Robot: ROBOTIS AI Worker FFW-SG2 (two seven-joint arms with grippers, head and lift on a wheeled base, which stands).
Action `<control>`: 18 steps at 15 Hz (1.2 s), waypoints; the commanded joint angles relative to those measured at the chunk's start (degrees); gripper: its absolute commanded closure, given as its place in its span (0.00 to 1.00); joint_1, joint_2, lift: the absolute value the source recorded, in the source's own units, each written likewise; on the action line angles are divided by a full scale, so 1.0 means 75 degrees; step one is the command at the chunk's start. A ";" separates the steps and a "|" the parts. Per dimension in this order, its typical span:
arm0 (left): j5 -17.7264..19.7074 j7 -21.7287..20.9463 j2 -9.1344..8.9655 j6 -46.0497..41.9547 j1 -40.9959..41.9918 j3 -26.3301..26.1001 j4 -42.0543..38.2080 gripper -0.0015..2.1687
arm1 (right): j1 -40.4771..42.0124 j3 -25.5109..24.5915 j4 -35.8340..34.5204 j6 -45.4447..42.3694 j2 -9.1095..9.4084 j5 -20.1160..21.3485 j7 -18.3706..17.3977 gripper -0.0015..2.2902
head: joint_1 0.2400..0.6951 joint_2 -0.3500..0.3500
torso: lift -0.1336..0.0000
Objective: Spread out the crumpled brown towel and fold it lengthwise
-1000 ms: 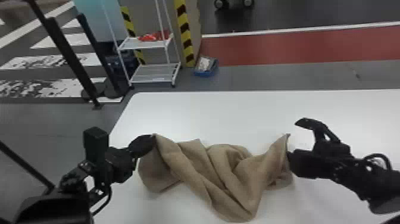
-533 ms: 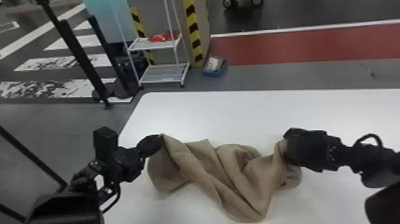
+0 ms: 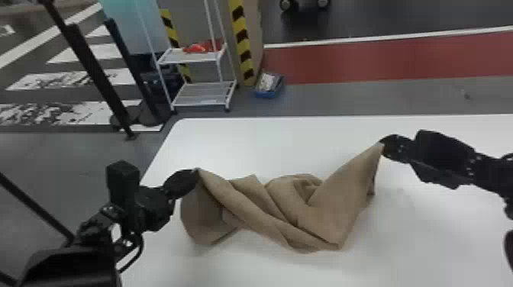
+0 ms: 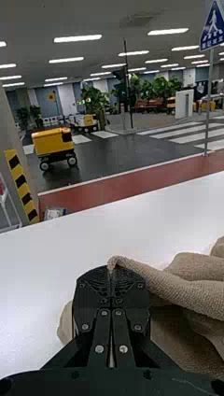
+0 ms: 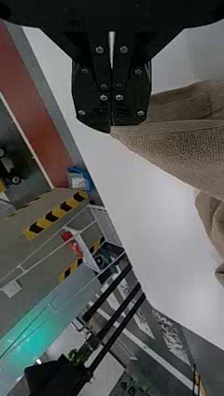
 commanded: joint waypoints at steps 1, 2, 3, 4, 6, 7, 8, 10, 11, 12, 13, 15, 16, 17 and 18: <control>0.0013 0.0017 -0.0006 0.0036 -0.0003 -0.0009 -0.0018 0.93 | 0.0033 -0.0167 -0.0524 0.0016 -0.0012 -0.0168 -0.0309 0.98 | 1.00 0.82 | 0.08; 0.0013 0.0017 -0.0006 0.0083 -0.0003 -0.0009 -0.0029 0.93 | 0.0045 -0.0214 -0.0711 -0.0007 -0.0035 -0.0168 -0.0355 0.98 | 1.00 0.81 | 0.08; 0.0001 -0.0007 -0.0006 0.0083 -0.0003 -0.0021 -0.0041 0.93 | 0.0151 -0.0214 -0.0922 -0.0124 -0.0105 -0.0168 -0.0367 0.99 | 1.00 0.81 | 0.08; 0.0001 -0.0077 -0.0006 0.0083 0.0021 -0.0021 -0.0041 0.93 | 0.0385 -0.0214 -0.1239 -0.0265 -0.0269 -0.0133 -0.0262 0.99 | 1.00 0.80 | 0.08; -0.0011 -0.0089 -0.0006 0.0130 0.0033 -0.0009 -0.0041 0.93 | 0.0877 -0.0308 -0.1707 -0.0780 -0.0539 0.0254 -0.0285 0.99 | 1.00 0.80 | 0.08; -0.0011 -0.0089 -0.0006 0.0130 0.0033 0.0014 -0.0053 0.93 | 0.1030 -0.0460 -0.1872 -0.0780 -0.0668 0.0207 -0.0555 0.99 | 1.00 0.81 | 0.08; 0.0001 -0.0101 -0.0006 0.0130 0.0033 0.0049 -0.0111 0.93 | 0.1100 -0.0648 -0.2024 -0.0780 -0.0715 0.0031 -0.0812 0.99 | 1.00 0.80 | 0.08; 0.0024 -0.0218 -0.0006 0.0223 0.0033 0.0166 -0.0346 0.93 | 0.1276 -0.1046 -0.2434 -0.0734 -0.0726 -0.0414 -0.0930 0.99 | 1.00 0.78 | 0.08; 0.0059 -0.0370 -0.0006 0.0247 0.0056 0.0295 -0.0451 0.93 | 0.1369 -0.1140 -0.2598 -0.0757 -0.0726 -0.0426 -0.0883 0.99 | 1.00 0.77 | 0.08; 0.0188 -0.0558 -0.0006 0.0247 0.0068 0.0412 -0.0521 0.93 | 0.1393 -0.1187 -0.2645 -0.0757 -0.0726 -0.0426 -0.0883 0.99 | 1.00 0.76 | 0.08; 0.0270 -0.0710 -0.0006 0.0294 0.0079 0.0518 -0.0604 0.92 | 0.1358 -0.1222 -0.2598 -0.0546 -0.0726 -0.0414 -0.0895 0.99 | 1.00 0.76 | 0.08; 0.0247 -0.0780 -0.0006 0.0528 0.0150 0.0518 -0.0650 0.92 | 0.1252 -0.1093 -0.2200 -0.0030 -0.0691 0.0020 -0.0684 0.99 | 1.00 0.75 | 0.08; 0.0247 -0.0815 -0.0006 0.0552 0.0150 0.0518 -0.0639 0.93 | 0.1065 -0.0870 -0.1801 0.0134 -0.0621 0.0430 -0.0508 0.99 | 1.00 0.74 | 0.08; 0.0235 -0.0827 -0.0006 0.0552 0.0161 0.0506 -0.0627 0.92 | 0.0842 -0.0695 -0.1379 0.0626 -0.0539 0.0805 -0.0426 0.99 | 1.00 0.73 | 0.08; 0.0235 -0.0804 -0.0006 0.0575 0.0185 0.0541 -0.0627 0.92 | 0.0666 -0.0612 -0.1075 0.1118 -0.0469 0.0969 -0.0367 0.99 | 1.00 0.72 | 0.08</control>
